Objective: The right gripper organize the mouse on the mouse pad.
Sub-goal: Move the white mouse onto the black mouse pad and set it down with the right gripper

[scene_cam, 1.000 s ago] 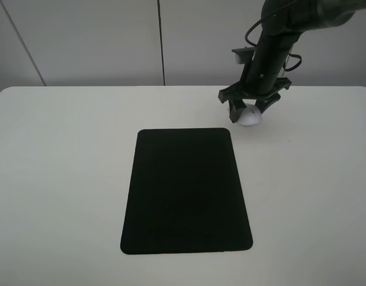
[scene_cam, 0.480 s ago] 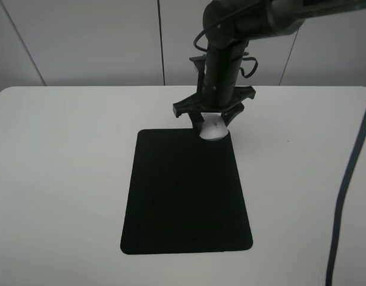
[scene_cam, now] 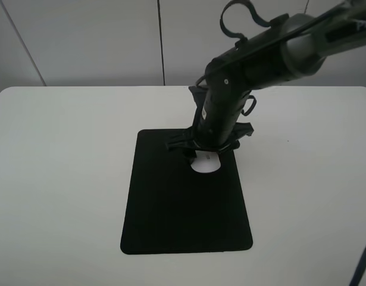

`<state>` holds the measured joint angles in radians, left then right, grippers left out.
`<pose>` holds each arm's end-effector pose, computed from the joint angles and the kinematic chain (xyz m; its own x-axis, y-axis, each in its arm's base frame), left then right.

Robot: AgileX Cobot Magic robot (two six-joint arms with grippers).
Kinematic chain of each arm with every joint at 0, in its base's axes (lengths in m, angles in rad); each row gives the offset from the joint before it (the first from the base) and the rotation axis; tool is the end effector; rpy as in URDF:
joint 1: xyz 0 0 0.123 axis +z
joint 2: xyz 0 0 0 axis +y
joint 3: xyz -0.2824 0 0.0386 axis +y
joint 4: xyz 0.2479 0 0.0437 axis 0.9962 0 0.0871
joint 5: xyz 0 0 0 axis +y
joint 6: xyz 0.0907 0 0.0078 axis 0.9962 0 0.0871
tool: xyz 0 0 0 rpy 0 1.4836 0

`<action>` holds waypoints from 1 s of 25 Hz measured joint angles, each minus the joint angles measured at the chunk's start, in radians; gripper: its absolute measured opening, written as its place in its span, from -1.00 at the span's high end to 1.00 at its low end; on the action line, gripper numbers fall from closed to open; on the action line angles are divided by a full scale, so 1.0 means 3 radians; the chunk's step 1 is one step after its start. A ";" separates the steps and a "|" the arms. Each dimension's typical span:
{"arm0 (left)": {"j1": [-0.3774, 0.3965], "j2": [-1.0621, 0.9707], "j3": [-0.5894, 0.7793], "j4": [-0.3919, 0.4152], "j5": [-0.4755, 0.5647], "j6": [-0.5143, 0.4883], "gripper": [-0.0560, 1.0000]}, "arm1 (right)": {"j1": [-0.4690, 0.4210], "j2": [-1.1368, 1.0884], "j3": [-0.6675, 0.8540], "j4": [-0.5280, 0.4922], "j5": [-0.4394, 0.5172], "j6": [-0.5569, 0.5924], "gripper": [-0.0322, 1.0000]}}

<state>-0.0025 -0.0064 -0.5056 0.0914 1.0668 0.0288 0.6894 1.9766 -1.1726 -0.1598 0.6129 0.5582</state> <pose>-0.0069 0.0073 0.2785 -0.4530 0.0739 -0.8884 -0.0360 0.9942 0.1010 0.2927 0.2305 0.1311 -0.9362 -0.2371 -0.2594 -0.2508 0.9678 0.0206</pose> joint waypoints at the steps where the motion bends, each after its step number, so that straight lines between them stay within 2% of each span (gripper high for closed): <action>1: 0.0000 0.0000 0.0000 0.0000 0.0000 0.0000 -0.60 | 0.0039 -0.0004 0.0055 -0.0072 -0.0053 0.0109 -0.24; 6: 0.0000 0.0000 0.0000 0.0000 0.0000 0.0000 -0.60 | 0.0205 -0.0004 0.0151 -0.0288 -0.0218 0.0490 -0.24; 10: 0.0000 0.0000 0.0000 0.0000 0.0000 0.0000 -0.60 | 0.0314 0.0038 0.0151 -0.0316 -0.0349 0.0583 -0.24; 14: 0.0000 0.0000 0.0000 0.0000 0.0000 0.0000 -0.60 | 0.0322 0.0158 0.0151 -0.0316 -0.0382 0.0617 -0.24; 21: 0.0000 0.0000 0.0000 0.0000 0.0000 0.0000 -0.60 | 0.0360 0.0241 0.0151 -0.0600 -0.0463 0.0939 -0.24; 25: 0.0000 0.0000 0.0000 0.0000 0.0000 0.0000 -0.60 | 0.0360 0.0289 0.0151 -0.0652 -0.0490 0.1035 -0.24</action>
<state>-0.0025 -0.0064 -0.5056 0.0914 1.0668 0.0288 0.7973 2.0633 -1.1273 -0.3554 0.4660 0.8688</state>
